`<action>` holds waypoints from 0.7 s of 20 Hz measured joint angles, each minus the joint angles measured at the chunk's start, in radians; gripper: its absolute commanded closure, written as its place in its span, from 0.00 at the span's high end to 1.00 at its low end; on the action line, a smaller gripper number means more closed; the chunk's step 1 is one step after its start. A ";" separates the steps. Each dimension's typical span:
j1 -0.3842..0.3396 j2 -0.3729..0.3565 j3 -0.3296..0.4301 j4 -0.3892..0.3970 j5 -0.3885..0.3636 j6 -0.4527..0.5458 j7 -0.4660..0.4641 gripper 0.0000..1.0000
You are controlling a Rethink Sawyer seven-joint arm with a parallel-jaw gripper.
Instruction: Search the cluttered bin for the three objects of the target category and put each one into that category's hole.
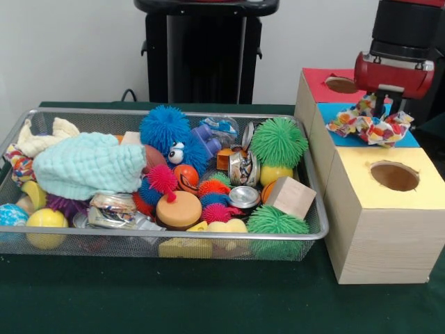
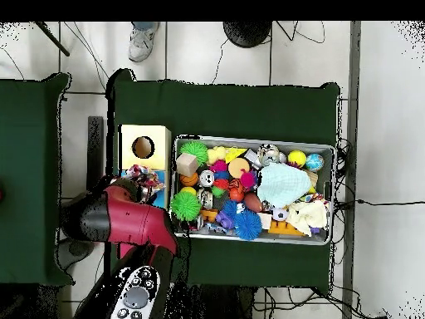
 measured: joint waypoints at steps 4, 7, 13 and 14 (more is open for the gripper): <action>0.027 0.021 -0.035 -0.038 0.003 0.015 0.000 0.00; 0.087 0.043 -0.105 -0.094 0.003 0.089 0.015 0.00; 0.177 0.038 -0.212 -0.194 0.001 0.253 0.060 0.00; 0.182 0.032 -0.220 -0.208 0.001 0.275 0.063 0.00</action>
